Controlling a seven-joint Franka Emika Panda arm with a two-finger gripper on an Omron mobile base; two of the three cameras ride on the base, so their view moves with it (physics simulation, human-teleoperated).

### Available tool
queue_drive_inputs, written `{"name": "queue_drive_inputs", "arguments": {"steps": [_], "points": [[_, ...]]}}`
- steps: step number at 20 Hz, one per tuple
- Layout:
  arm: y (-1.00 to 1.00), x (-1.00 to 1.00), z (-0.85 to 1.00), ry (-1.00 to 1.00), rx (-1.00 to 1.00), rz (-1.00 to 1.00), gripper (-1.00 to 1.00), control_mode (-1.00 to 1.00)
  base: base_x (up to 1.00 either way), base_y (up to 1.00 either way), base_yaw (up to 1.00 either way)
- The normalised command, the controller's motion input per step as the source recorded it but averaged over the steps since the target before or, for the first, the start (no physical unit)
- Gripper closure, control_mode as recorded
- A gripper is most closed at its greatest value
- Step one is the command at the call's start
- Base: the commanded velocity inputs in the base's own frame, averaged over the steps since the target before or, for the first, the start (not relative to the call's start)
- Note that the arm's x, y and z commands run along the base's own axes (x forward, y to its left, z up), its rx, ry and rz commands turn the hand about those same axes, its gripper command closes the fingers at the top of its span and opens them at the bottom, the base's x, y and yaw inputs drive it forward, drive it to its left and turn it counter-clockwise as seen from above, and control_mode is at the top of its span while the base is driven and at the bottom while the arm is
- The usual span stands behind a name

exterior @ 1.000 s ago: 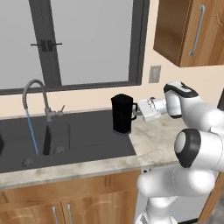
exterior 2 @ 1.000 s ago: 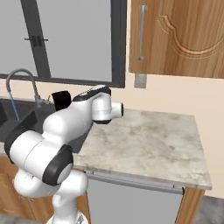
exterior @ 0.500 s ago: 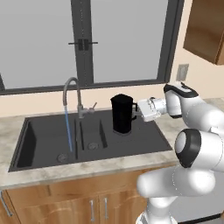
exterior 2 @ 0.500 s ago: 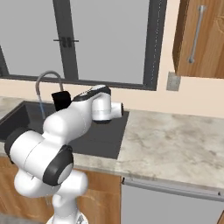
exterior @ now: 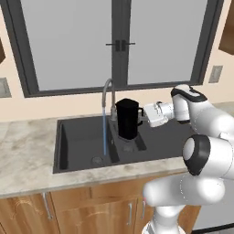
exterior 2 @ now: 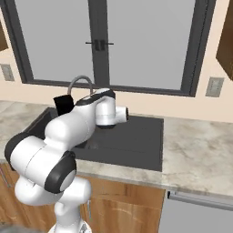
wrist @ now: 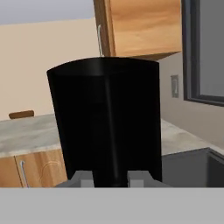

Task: Turn on the sink faucet and place the jug under the water for a few seconds to fill it up.

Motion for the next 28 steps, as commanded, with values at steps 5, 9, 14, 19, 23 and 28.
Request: {"name": "queue_drive_inputs", "arguments": {"steps": [5, 9, 14, 19, 23, 28], "points": [[0.00, 0.00, 0.00, 0.00, 0.00, 0.00, 1.00, 1.00, 0.00, 0.70, 0.00], [0.00, 0.00, 0.00, 0.00, 0.00, 0.00, 1.00, 1.00, 0.00, 0.61, 0.00], [0.00, 0.00, 0.00, 0.00, 0.00, 0.00, 1.00, 1.00, 0.00, 0.55, 0.00], [0.18, 0.02, 0.00, 0.00, 0.00, -0.01, 1.00, -1.00, 0.00, 0.29, 0.00], [0.47, 0.15, 0.00, 0.00, 0.01, -0.16, 1.00, -1.00, 0.00, 0.00, 0.00], [0.15, 0.08, 0.00, 0.00, 0.03, -0.43, 1.00, -1.00, 0.00, 0.00, 0.00]]}}
